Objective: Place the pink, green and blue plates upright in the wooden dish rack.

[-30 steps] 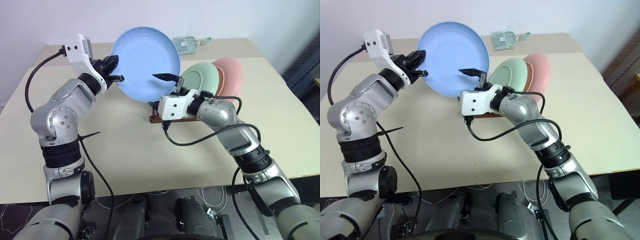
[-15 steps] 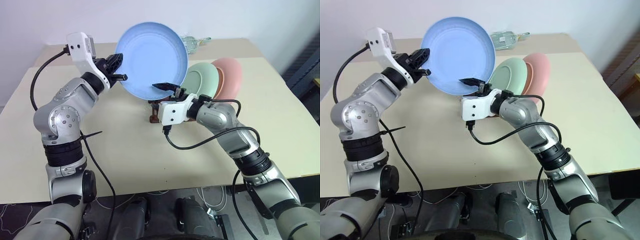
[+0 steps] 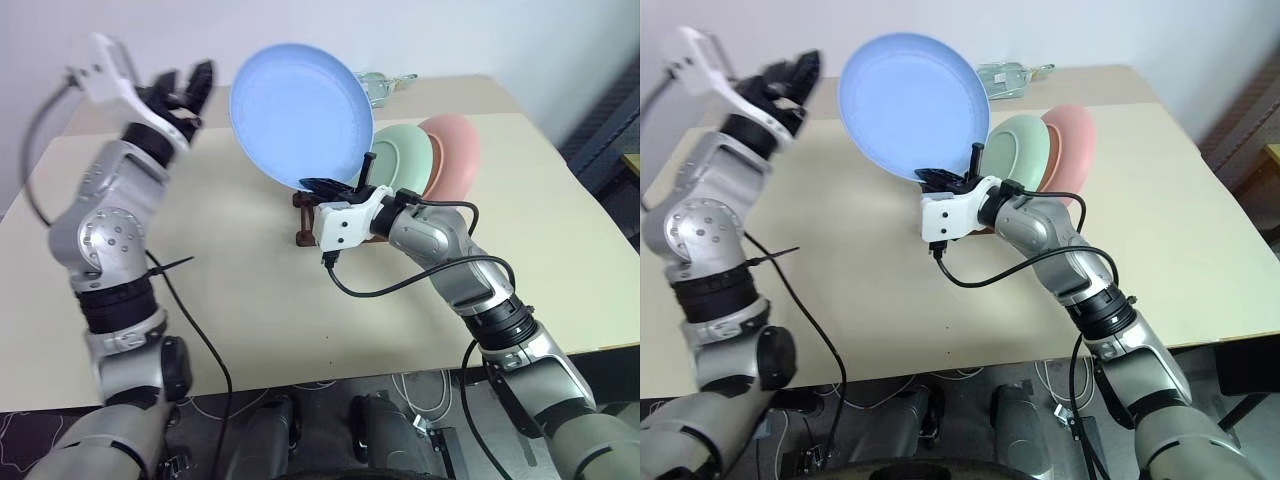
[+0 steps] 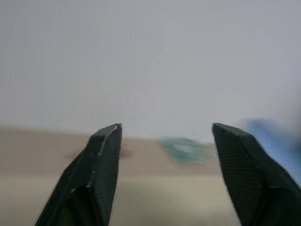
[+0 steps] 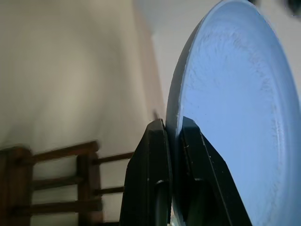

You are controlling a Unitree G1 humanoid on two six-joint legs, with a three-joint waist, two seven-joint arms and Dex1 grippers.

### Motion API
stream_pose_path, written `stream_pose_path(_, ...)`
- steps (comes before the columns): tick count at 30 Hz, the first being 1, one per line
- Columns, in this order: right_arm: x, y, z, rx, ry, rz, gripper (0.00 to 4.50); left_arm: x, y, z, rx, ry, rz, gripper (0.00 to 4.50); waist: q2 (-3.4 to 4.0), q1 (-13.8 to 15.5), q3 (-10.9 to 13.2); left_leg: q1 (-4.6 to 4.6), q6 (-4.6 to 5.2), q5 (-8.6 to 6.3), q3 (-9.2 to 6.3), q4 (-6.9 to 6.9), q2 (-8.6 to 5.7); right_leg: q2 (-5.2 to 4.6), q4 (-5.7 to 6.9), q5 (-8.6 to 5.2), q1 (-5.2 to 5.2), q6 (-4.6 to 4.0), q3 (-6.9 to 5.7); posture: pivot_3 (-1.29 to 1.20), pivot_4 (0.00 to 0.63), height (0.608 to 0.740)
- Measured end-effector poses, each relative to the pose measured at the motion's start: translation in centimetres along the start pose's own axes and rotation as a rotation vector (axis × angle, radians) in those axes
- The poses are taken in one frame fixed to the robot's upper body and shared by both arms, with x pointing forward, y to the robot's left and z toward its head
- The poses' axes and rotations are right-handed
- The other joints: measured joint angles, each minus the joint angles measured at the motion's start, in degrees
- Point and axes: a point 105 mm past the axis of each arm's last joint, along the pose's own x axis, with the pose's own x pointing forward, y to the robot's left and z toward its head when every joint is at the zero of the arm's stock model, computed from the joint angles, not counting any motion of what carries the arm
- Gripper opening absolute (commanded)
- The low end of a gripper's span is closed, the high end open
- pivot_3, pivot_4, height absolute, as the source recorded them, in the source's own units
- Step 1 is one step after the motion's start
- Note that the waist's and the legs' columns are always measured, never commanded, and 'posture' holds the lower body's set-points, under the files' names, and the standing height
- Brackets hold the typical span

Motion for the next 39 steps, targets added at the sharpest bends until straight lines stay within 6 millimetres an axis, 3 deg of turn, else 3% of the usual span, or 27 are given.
stream_pose_path(3, -0.3, -1.1, 1.2, 0.221, -0.079, -0.114, 0.00, -1.4, 3.2, -3.2, 0.140, 0.056, 0.083, 2.93, 0.01, 0.30, 0.00, -0.03, 0.01, -0.01, -0.03, 0.03, 0.00, -0.03, 0.00, 0.00, 0.00, 0.00, 0.00, 0.00, 0.150, 0.719)
stream_pose_path(6, -0.7, -2.6, 3.7, 0.514, -0.218, -0.198, 0.00, -3.6, 4.4, -7.2, 0.246, 0.156, 0.064, 2.93, 0.00, 0.39, 0.00, -0.07, 0.22, -0.26, -0.11, 0.08, -0.01, -0.14, 0.00, 0.00, 0.01, 0.00, -0.01, 0.00, 0.150, 0.719)
stream_pose_path(11, -1.5, -3.6, 5.8, 1.063, -0.381, -0.223, 0.00, -7.6, 1.6, -13.0, 0.296, 0.296, -0.163, 2.93, 0.02, 0.30, 0.01, -0.06, 0.29, -0.36, -0.16, 0.06, 0.00, -0.22, 0.00, 0.01, -0.01, -0.07, -0.01, 0.00, 0.150, 0.719)
stream_pose_path(14, -1.6, -3.8, 6.4, 1.288, -0.423, -0.224, 0.00, -9.7, 0.0, -15.3, 0.280, 0.362, -0.262, 2.93, 0.04, 0.17, 0.01, -0.06, 0.28, -0.36, -0.16, -0.01, 0.04, -0.21, 0.02, -0.03, -0.10, -0.14, -0.01, 0.00, 0.150, 0.719)
stream_pose_path(22, -1.6, -2.9, 4.7, 1.495, -0.322, -0.234, 0.00, -11.1, -2.5, -15.5, 0.238, 0.366, -0.388, 2.93, 0.10, 0.22, 0.00, -0.07, 0.29, -0.36, -0.14, -0.02, 0.04, -0.23, -0.01, -0.05, -0.28, -0.18, -0.02, 0.00, 0.150, 0.719)
stream_pose_path(32, -0.8, -1.3, 1.6, 1.574, -0.157, -0.285, 0.00, -12.0, -4.8, -16.5, 0.188, 0.404, -0.468, 2.93, 0.13, 0.15, 0.01, -0.07, 0.31, -0.35, -0.14, -0.02, 0.05, -0.21, 0.00, -0.04, -0.27, -0.16, -0.03, 0.00, 0.150, 0.719)
stream_pose_path(35, -0.1, -1.2, 0.7, 1.599, -0.102, -0.286, 1.06, -12.1, -5.0, -16.6, 0.185, 0.408, -0.479, 2.98, 0.13, 0.15, 0.01, -0.07, 0.31, -0.35, -0.14, -0.02, 0.05, -0.21, 0.00, -0.04, -0.28, -0.16, -0.03, 0.00, 0.150, 0.719)
stream_pose_path(39, 0.1, -1.4, 0.0, 1.548, -0.052, -0.288, 3.07, -12.1, -5.1, -16.7, 0.182, 0.409, -0.486, 2.98, 0.16, 0.18, 0.02, -0.10, 0.32, -0.35, -0.13, -0.02, 0.04, -0.22, -0.02, -0.04, -0.28, -0.16, -0.03, 0.00, 0.150, 0.719)
